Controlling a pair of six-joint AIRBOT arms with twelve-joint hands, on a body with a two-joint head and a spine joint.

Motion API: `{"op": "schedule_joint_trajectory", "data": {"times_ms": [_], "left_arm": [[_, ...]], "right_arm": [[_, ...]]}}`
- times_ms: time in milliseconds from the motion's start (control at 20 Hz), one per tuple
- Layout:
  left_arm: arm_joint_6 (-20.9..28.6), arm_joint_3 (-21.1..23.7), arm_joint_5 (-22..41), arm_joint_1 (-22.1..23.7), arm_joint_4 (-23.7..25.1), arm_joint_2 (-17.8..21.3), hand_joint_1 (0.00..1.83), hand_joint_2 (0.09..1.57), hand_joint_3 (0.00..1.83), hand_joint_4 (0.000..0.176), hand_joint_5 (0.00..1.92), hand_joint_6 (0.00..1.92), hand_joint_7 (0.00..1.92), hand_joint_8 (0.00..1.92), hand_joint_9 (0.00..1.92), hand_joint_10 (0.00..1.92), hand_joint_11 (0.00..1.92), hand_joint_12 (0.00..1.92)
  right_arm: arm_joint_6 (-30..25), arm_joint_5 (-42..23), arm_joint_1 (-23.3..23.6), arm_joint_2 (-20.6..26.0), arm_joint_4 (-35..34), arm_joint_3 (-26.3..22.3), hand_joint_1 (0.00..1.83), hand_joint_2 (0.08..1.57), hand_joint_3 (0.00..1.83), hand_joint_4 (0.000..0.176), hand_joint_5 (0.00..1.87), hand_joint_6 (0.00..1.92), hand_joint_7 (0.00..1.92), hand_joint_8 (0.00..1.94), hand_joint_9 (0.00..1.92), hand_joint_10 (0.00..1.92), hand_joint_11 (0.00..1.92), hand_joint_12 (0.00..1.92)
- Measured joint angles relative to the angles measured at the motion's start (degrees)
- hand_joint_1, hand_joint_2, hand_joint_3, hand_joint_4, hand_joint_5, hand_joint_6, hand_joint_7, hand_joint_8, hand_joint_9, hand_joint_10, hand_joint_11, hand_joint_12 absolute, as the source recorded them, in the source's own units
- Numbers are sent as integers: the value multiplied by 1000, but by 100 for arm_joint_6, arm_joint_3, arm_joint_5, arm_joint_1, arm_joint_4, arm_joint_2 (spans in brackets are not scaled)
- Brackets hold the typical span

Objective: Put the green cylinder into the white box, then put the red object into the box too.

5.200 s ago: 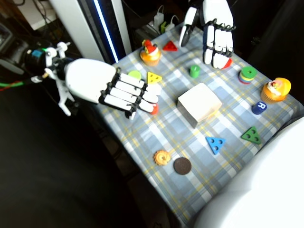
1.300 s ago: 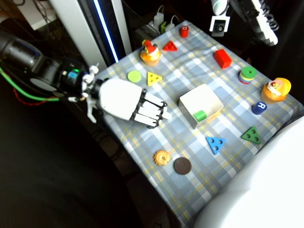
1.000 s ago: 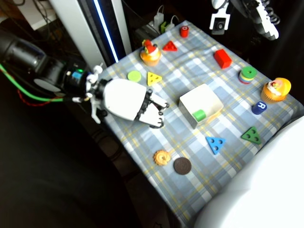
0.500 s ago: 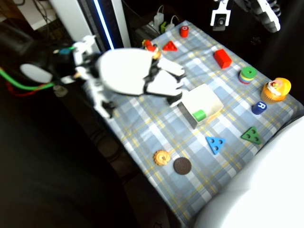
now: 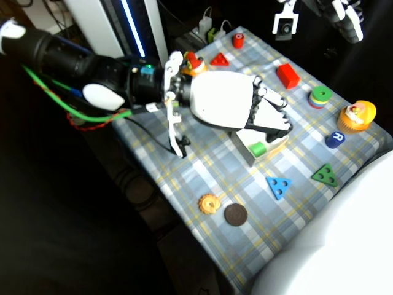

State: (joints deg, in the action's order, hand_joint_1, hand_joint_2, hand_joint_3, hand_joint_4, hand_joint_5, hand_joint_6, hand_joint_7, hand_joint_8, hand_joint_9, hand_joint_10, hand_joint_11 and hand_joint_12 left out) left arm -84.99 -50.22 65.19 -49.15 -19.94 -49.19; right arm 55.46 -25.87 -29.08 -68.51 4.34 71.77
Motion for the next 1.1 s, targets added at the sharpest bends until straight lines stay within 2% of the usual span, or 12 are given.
{"op": "schedule_joint_trajectory", "data": {"times_ms": [100, 150, 350, 400, 550, 600, 700, 750, 800, 950, 1000, 1100], "left_arm": [[0, 11, 20, -20, -4, 0, 176, 1393, 0, 78, 162, 2, 100, 19, 26, 11, 0, 0], [-2, 35, 52, -42, -48, 0, 180, 1390, 0, 77, 170, 5, 107, 20, 32, 13, 0, 0], [90, 114, 177, -140, -2, 13, 233, 1367, 0, 108, 100, 0, 78, 1, 21, 7, 0, 0], [101, 127, 260, -181, -4, 24, 217, 1354, 0, 124, 72, 0, 63, 0, 28, 10, 14, 9], [417, 144, 444, -278, -33, 85, 268, 1320, 2, 137, 15, 5, 69, 9, 128, 43, 0, 861], [649, 83, 522, -354, -22, 83, 243, 1329, 3, 140, 2, 0, 76, 8, 136, 48, 0, 1003], [994, 50, 660, -487, -63, 103, 182, 1312, 0, 154, 0, 0, 108, 10, 172, 68, 0, 1105], [1156, 24, 715, -538, -26, 146, 182, 1333, 4, 160, 0, 0, 83, 7, 150, 59, 0, 977], [1305, 7, 857, -544, -22, 160, 212, 1351, 5, 136, 0, 0, 82, 5, 135, 54, 0, 878], [1554, -46, 1318, -555, 37, 168, 235, 1362, 2, 146, 0, 0, 94, 4, 102, 34, 0, 558], [1633, -46, 1469, -555, 116, 212, 291, 1345, 0, 170, 0, 0, 80, 5, 78, 20, 0, 380], [1749, -46, 1847, -555, 258, 269, 375, 1326, 0, 173, 0, 0, 90, 4, 98, 22, 0, 563]], "right_arm": [[0, -103, 33, 256, -7, -267, 690, 1153, 0, 58, 0, 0, 0, 0, 0, 0, 0, 0], [0, -216, 35, 404, -22, -424, 679, 1135, 0, 83, 0, 0, 0, 0, 0, 0, 0, 0], [2, -1250, -258, 1311, -26, -1189, 414, 1199, 12, 120, 0, 0, 0, 0, 0, 0, 27, 14], [2, -1534, -448, 1495, -76, -1344, 371, 1229, 21, 112, 0, 0, 0, 0, 0, 0, 34, 21], [87, -2376, -1132, 1880, -433, -1729, 299, 1251, 20, 103, 0, 0, 0, 0, 0, 0, 6, 3], [101, -2699, -1364, 1989, -575, -1851, 313, 1268, 22, 78, 0, 0, 0, 0, 0, 0, 0, 0], [103, -3388, -1766, 2175, -839, -2039, 422, 1265, 10, 98, 0, 0, 0, 0, 0, 0, 0, 0], [101, -3753, -1971, 2251, -1003, -2120, 499, 1267, 7, 45, 0, 0, 0, 0, 0, 0, 0, 0], [103, -4052, -2133, 2323, -1126, -2181, 518, 1274, 8, 44, 0, 0, 0, 0, 0, 0, 0, 0], [105, -4760, -2529, 2524, -1388, -2334, 511, 1303, 0, 4, 0, 0, 0, 0, 0, 0, 6, 193], [105, -5082, -2702, 2621, -1484, -2400, 477, 1302, 0, 7, 0, 0, 0, 0, 0, 0, 0, 296], [96, -5641, -2951, 2750, -1611, -2465, 518, 1309, 0, 16, 0, 0, 0, 0, 39, 16, 0, 553]]}}
